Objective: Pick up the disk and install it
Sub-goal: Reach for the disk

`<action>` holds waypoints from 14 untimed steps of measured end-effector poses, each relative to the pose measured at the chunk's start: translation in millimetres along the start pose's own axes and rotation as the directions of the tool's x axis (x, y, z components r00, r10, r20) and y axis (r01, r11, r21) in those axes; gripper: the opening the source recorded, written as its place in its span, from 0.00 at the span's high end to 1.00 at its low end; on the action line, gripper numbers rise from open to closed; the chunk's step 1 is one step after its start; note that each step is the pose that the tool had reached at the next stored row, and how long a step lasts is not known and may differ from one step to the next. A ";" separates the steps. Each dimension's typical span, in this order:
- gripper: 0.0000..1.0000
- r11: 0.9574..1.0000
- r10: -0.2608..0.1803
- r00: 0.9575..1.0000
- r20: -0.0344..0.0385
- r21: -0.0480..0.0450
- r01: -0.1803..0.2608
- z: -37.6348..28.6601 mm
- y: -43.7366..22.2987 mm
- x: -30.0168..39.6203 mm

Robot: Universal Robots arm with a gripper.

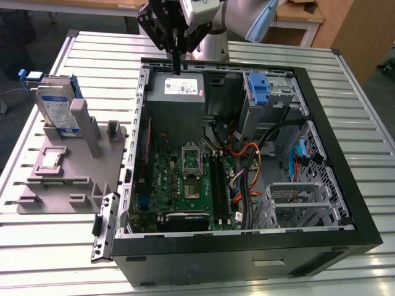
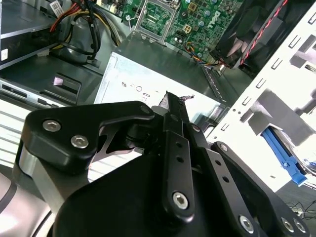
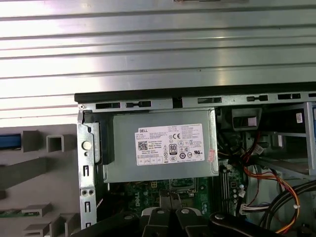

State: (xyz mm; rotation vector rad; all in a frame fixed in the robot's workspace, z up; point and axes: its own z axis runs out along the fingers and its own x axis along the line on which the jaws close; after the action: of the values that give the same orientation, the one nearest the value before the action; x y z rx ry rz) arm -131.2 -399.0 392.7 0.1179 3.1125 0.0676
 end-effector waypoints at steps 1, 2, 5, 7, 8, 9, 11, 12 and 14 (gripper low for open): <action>0.89 1.000 0.000 1.000 0.000 0.000 0.000 0.1 -0.1 1.1; 0.89 1.000 0.000 1.000 0.000 0.000 0.000 0.1 -0.1 2.1; 0.89 1.000 0.000 1.000 0.000 0.000 0.000 0.1 -0.2 3.3; 0.89 1.000 0.000 1.000 0.000 0.000 0.000 0.1 -0.3 3.9; 0.89 1.000 0.000 1.000 0.000 0.000 0.000 0.1 -0.3 3.9; 0.89 1.000 0.000 1.000 0.000 0.000 0.000 0.1 -0.3 4.0; 0.89 1.000 0.000 1.000 0.000 0.000 0.000 0.1 -0.3 4.6; 0.89 1.000 0.000 1.000 0.000 0.000 0.000 0.1 -0.4 5.1; 0.89 1.000 0.000 1.000 0.000 0.000 0.000 0.1 -0.4 6.1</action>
State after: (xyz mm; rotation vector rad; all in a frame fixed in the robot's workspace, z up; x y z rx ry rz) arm -137.3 -398.9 392.4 0.1181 3.1124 0.0677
